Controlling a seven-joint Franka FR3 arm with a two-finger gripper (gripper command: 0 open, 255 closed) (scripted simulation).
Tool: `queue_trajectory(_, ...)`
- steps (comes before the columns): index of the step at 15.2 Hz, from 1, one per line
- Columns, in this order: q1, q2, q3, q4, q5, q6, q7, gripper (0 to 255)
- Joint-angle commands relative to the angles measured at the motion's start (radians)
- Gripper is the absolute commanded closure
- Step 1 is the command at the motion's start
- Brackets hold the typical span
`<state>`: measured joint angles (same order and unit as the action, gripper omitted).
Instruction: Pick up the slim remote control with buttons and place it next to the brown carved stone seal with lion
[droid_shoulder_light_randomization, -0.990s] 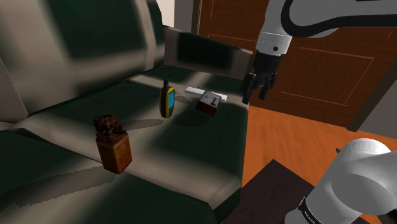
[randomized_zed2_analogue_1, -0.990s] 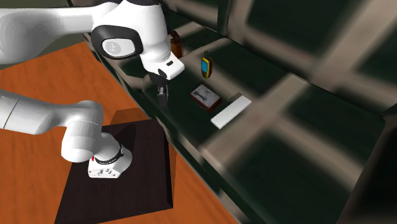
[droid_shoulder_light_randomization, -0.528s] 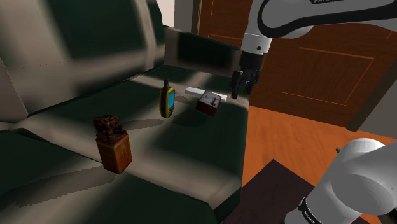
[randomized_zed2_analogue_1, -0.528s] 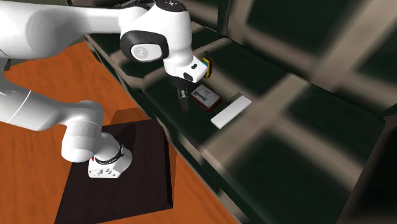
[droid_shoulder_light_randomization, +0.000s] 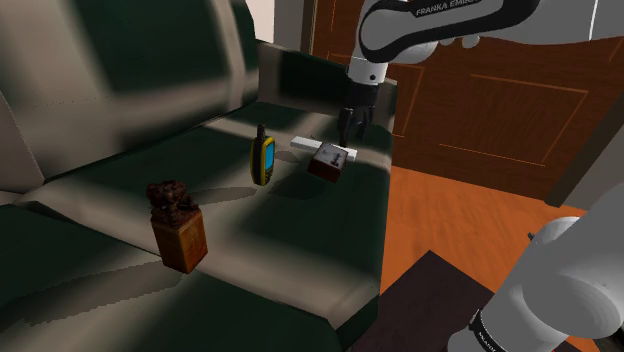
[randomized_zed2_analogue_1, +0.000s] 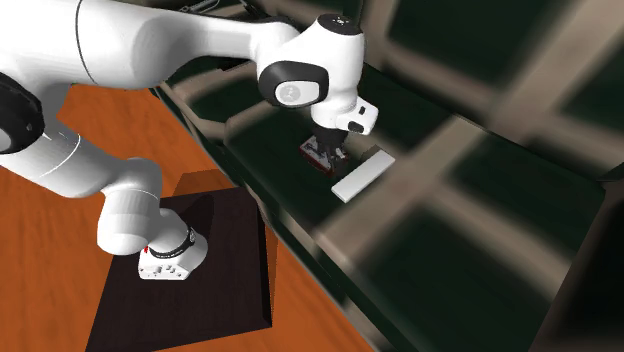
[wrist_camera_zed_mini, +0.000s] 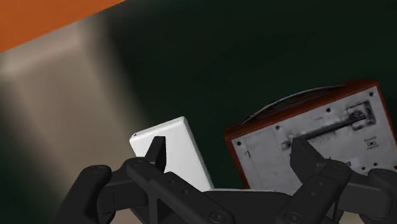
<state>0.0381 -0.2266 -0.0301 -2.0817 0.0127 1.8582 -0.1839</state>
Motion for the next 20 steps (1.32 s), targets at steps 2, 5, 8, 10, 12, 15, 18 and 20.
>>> queue_trajectory(2, 0.002, 0.128, -0.012, 0.117, 0.004, 0.009, -0.078, 0)
queue_trajectory(5, 0.003, 0.252, -0.015, 0.245, 0.011, 0.003, -0.144, 0)
queue_trajectory(8, 0.003, 0.354, -0.012, 0.359, 0.016, -0.012, -0.194, 0)
queue_trajectory(10, 0.003, 0.356, -0.012, 0.335, 0.016, 0.014, -0.195, 0)
queue_trajectory(12, 0.003, 0.360, -0.011, 0.313, 0.017, 0.040, -0.195, 0)
queue_trajectory(15, 0.003, 0.368, -0.011, 0.275, 0.017, 0.086, -0.195, 0)
queue_trajectory(18, 0.003, 0.368, -0.011, 0.275, 0.017, 0.086, -0.195, 0)
queue_trajectory(20, 0.003, 0.368, -0.011, 0.275, 0.017, 0.086, -0.195, 0)
